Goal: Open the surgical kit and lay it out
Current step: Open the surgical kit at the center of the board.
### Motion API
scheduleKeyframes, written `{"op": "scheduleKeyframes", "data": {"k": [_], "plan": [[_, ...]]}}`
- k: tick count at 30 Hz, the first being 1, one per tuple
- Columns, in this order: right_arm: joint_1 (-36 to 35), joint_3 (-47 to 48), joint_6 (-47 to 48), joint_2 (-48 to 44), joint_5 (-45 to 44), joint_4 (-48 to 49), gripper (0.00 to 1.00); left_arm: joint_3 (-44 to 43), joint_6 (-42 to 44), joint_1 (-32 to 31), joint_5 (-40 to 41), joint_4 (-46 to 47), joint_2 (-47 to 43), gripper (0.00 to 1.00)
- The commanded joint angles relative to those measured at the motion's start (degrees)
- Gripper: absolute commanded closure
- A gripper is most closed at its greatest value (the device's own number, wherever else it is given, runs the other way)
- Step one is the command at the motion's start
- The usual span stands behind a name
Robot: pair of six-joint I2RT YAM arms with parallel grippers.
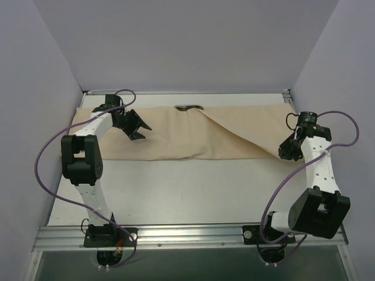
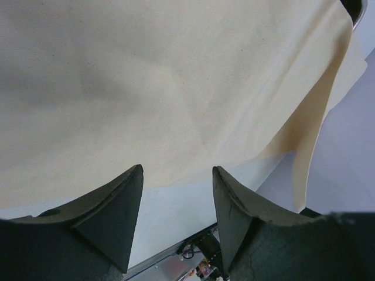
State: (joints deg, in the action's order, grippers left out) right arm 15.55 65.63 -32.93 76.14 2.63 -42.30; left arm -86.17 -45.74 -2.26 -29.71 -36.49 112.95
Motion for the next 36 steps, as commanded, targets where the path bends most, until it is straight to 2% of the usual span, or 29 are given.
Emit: {"op": "scheduleKeyframes", "data": {"k": [1, 3, 9, 12, 17, 19, 25, 28, 31, 36], "plan": [[0.79, -1.64, 2.07, -2.22, -1.67, -8.40, 1.00, -1.54, -2.87, -0.20, 1.94, 1.60, -1.42, 0.40], [1.67, -2.95, 2.78, -3.80, -1.84, -10.16, 1.00, -3.38, -3.48, -0.11, 2.73, 0.29, -0.02, 0.40], [2.11, -7.34, 4.54, -7.05, -2.37, -14.03, 1.00, -16.73, -4.09, -0.37, 5.36, -6.22, 8.85, 0.39], [2.11, -8.49, 4.10, -9.07, -5.35, -16.14, 1.00, -22.80, -6.46, -0.81, 6.33, -8.42, 11.67, 0.38], [2.56, -7.79, 2.61, -8.73, -9.66, -18.42, 1.00, -32.72, -8.75, -3.62, 8.96, -13.41, 19.93, 0.37], [2.38, -7.97, 2.43, -9.25, -10.63, -18.95, 1.00, -39.14, -9.37, -5.38, 10.28, -16.23, 23.87, 0.37], [-4.29, -8.41, -1.70, -11.19, -15.46, -21.06, 1.00, -52.75, -12.18, -9.16, 12.84, -18.26, 31.79, 0.32], [-4.56, -8.76, -1.62, -12.33, -15.38, -20.80, 1.00, -57.42, -14.03, -9.86, 13.98, -20.54, 34.96, 0.30], [-4.83, -8.50, -0.83, -13.47, -14.85, -20.27, 1.00, -57.45, -15.70, -9.95, 16.60, -21.43, 34.54, 0.30], [-7.46, -8.84, -1.87, -14.09, -15.73, -20.36, 1.00, -51.12, -20.44, -10.04, 22.50, -20.81, 29.62, 0.30]]}}
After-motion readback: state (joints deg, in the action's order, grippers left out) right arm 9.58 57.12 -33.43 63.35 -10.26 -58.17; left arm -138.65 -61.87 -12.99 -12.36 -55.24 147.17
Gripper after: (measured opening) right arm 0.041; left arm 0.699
